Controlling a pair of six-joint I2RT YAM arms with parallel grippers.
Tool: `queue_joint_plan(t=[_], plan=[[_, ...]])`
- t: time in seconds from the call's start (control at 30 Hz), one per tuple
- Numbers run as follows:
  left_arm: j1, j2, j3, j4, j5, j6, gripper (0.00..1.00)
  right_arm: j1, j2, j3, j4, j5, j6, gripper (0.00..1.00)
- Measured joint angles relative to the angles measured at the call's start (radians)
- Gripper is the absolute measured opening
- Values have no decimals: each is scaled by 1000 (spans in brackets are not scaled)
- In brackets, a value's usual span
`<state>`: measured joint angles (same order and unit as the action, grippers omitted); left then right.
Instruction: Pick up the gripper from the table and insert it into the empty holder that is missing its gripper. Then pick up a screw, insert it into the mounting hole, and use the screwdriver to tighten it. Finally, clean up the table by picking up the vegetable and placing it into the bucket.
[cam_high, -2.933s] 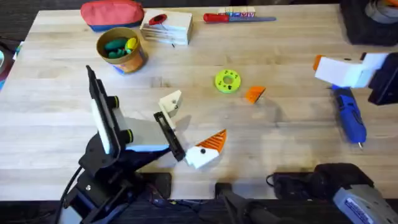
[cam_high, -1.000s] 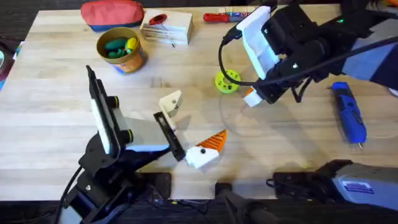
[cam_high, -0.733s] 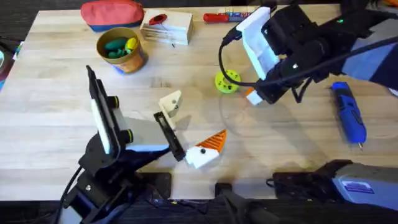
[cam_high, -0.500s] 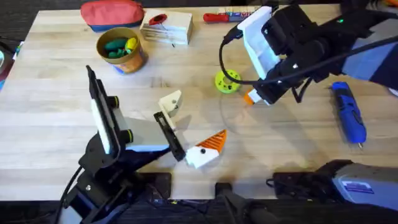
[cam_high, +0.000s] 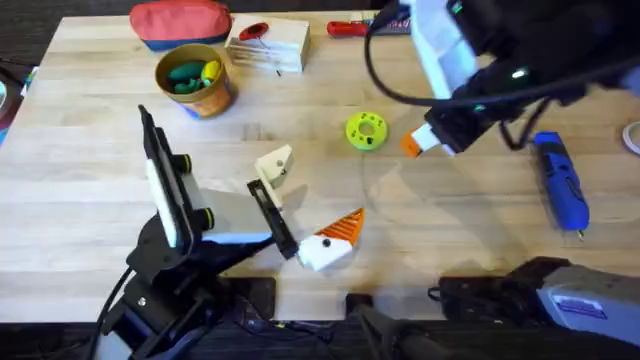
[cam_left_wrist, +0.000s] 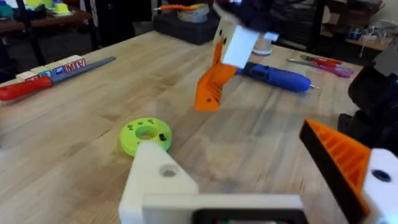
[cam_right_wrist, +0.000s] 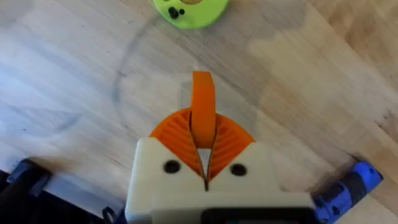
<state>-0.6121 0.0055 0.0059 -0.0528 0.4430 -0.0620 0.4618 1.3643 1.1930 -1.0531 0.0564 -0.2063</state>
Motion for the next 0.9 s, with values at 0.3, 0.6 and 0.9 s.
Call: queue_joint_plan(t=[0.3, 0.6, 0.9], plan=[[0, 0, 0, 0, 0, 0, 987, -51, -402, 50, -41, -8, 105, 5], [0, 0, 0, 0, 0, 0, 986, -107, -741, -349, 396, -307, 409, 5], [0, 0, 0, 0, 15, -36, 985, -106, -688, -739, 974, -680, 921, 5]])
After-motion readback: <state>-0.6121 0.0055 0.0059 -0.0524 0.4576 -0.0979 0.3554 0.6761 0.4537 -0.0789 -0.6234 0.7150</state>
